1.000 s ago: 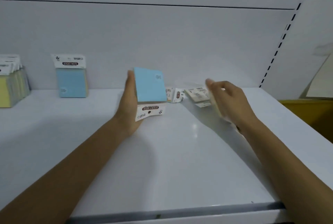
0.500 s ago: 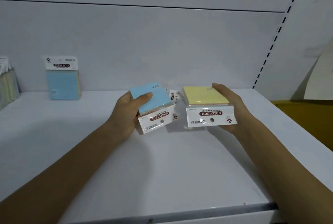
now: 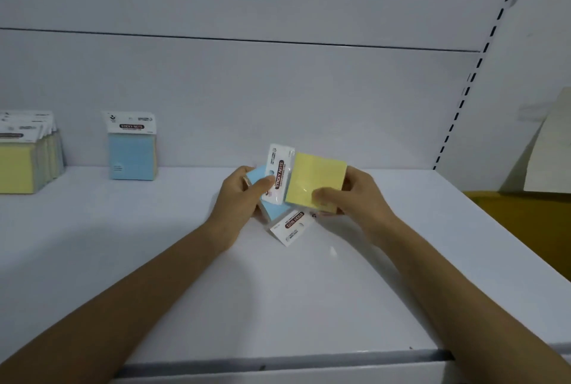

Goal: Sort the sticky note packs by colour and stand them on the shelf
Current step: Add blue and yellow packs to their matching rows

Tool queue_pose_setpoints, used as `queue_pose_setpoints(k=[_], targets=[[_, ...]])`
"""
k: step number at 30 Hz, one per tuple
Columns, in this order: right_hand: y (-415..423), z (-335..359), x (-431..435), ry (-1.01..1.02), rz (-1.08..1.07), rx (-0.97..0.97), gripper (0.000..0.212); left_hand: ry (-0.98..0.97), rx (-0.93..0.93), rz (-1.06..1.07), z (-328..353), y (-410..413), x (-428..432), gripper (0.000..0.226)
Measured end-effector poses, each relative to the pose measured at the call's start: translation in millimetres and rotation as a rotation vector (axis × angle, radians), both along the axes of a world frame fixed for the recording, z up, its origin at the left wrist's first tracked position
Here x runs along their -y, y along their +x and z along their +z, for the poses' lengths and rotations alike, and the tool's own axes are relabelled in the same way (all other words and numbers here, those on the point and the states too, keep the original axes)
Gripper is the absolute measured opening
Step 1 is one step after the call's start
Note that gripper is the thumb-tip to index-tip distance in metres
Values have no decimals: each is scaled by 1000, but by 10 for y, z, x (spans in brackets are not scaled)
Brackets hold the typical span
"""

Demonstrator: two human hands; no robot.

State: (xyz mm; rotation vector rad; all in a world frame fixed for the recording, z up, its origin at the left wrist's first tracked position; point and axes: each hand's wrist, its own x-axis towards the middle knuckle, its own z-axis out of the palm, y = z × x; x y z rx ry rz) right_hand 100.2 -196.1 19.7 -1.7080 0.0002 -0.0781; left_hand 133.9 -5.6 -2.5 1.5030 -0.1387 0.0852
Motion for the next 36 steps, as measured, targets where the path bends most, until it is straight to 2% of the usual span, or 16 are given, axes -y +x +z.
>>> queue_pose_setpoints(k=[2, 4, 6, 7, 11, 13, 15, 18, 19, 23, 29, 32, 36], targets=[[-45, 28, -50, -232, -28, 67, 38, 50, 9, 3, 34, -35, 19, 16], [-82, 92, -84, -260, -36, 82, 38, -10, 5, 21, 63, -69, 10, 34], [-120, 181, -135, -144, -40, 105, 31, -82, -2, 39, 76, -99, -14, 46], [-136, 229, -178, -61, -43, 101, 28, -76, 1, 51, 89, -124, -24, 45], [-177, 365, -485, 320, 2, 2, 19, -65, -1, 136, 183, -219, -86, 12], [-189, 403, -651, 512, 53, -25, 11, -112, -21, 193, 223, -255, -192, 10], [-221, 420, -838, 585, 125, -41, 16, -192, -47, 201, 277, -320, -338, 17], [-285, 352, -1169, 497, 249, -73, 23, -305, -81, 159, 332, -417, -560, 44], [-307, 318, -1285, 444, 273, -86, 23, -296, -69, 155, 344, -450, -628, 46], [-382, 204, -1660, 325, 348, -114, 22, -184, 34, 267, 383, -594, -903, 20], [-455, 90, -2045, 257, 486, -256, 47, -404, 53, 380, 422, -744, -1372, 14], [-466, 72, -2272, 343, 553, -319, 49, -460, 81, 387, 380, -837, -1538, 14], [-492, 111, -2547, 502, 537, -324, 33, -472, 131, 341, 322, -910, -1755, 27]])
